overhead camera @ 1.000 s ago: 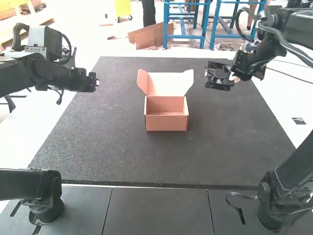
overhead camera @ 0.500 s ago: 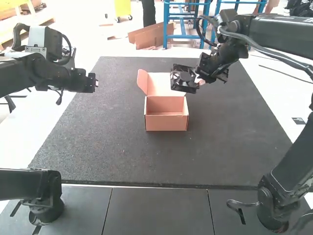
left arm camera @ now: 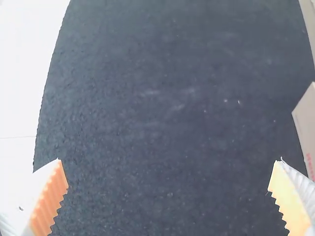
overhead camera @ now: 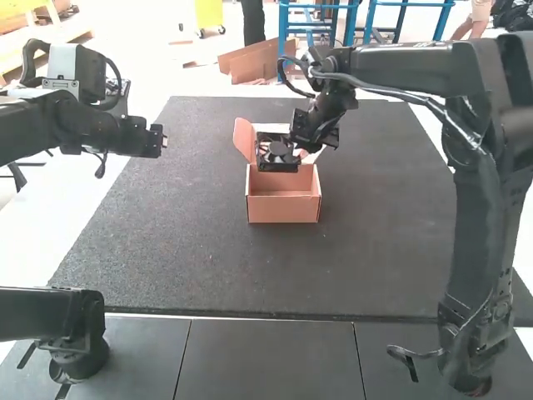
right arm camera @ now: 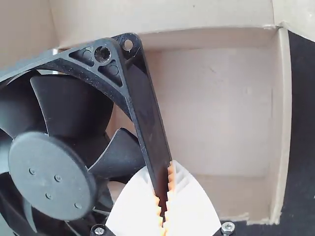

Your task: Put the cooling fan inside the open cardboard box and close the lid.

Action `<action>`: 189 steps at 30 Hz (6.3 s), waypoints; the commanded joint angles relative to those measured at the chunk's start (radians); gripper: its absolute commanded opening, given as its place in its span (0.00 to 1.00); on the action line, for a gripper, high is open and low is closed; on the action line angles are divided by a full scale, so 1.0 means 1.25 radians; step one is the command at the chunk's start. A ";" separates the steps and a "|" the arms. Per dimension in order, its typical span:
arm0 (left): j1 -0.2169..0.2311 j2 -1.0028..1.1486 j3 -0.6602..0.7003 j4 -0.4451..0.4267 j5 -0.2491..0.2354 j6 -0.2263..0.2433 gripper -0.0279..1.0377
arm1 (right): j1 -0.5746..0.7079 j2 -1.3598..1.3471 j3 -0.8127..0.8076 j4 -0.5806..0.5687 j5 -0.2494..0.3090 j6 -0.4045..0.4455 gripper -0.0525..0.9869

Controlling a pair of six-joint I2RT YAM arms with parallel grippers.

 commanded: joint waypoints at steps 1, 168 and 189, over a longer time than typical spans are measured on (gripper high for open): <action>-0.009 -0.023 0.011 0.006 -0.005 0.012 0.94 | 0.002 0.021 0.054 -0.005 0.026 -0.012 0.05; -0.257 0.554 0.379 0.130 0.020 -0.069 0.94 | -0.150 -0.054 -0.024 0.051 -0.179 -0.369 0.04; -0.272 0.484 0.278 0.141 0.023 -0.065 0.94 | -0.114 -0.126 -0.143 0.082 -0.179 -0.364 0.04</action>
